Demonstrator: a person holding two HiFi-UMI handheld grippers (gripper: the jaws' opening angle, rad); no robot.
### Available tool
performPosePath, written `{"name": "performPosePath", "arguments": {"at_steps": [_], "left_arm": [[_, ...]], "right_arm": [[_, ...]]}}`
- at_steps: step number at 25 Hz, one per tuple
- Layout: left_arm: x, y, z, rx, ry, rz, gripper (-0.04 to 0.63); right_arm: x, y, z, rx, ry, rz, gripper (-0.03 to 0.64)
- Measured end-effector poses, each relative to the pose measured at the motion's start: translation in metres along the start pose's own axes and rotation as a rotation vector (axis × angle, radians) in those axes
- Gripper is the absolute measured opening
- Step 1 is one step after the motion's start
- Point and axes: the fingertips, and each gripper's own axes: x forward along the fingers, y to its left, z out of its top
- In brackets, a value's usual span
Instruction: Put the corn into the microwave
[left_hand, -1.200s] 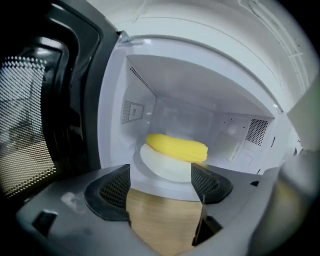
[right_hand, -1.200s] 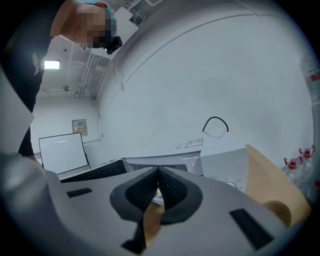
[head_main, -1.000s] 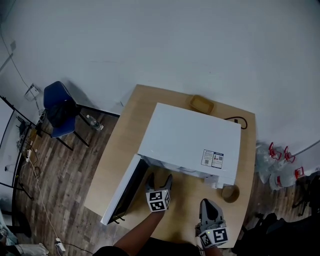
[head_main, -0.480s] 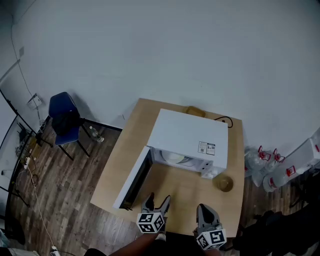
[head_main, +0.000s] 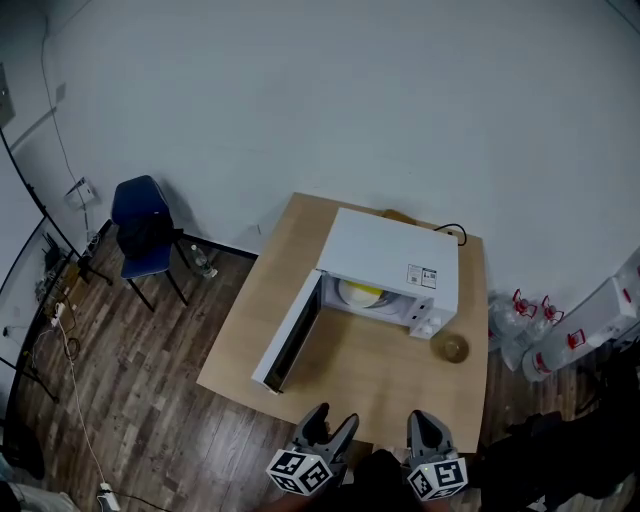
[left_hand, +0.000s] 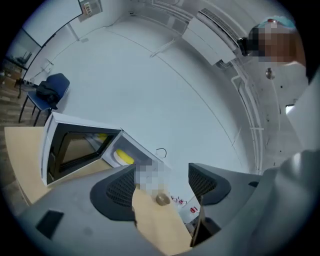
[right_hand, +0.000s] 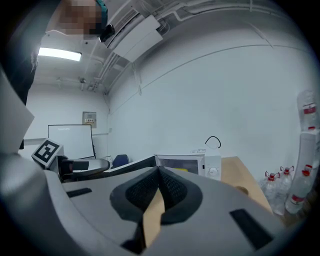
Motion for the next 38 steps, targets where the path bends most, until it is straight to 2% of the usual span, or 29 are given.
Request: {"name": "performPosePath", "arguments": {"at_steps": [1,4,6,8,13,21,30,35,38], "left_arm": [[-0.005,-0.005,0.002,-0.005,-0.009,-0.009,0.316],[-0.017,-0.017,0.011,0.036,-0.026,-0.026,0.116],[-0.019,-0.025,0.015,0.077,-0.008,-0.032,0.095],[-0.017,-0.034,0.016,0.128,0.026,-0.036,0.035],[-0.008,-0.058,0.022,0.294,0.048,-0.001,0.017],[0.008,-0.097,0.023,0.462,0.05,-0.032,0.017],[0.012,-0.104,0.019,0.467,0.058,-0.003,0.017],[0.008,-0.105,0.02,0.508,0.049,0.004,0.017],[0.007,-0.099,0.021,0.486,0.037,0.005,0.017]], "right_arm": [[-0.002,0.001,0.003,-0.006,0.001,0.004,0.058],[-0.006,0.003,0.013,-0.029,-0.014,0.005,0.058],[-0.01,0.005,0.02,-0.037,-0.032,0.002,0.058],[-0.014,0.005,0.025,-0.03,-0.038,-0.007,0.058],[-0.019,0.008,0.032,-0.034,-0.035,-0.001,0.058],[-0.044,-0.002,0.048,-0.065,-0.064,-0.038,0.058],[-0.056,-0.021,0.045,-0.062,-0.052,-0.088,0.058],[-0.055,-0.017,0.046,-0.074,-0.056,-0.072,0.058],[-0.054,-0.018,0.047,-0.077,-0.062,-0.074,0.058]]}}
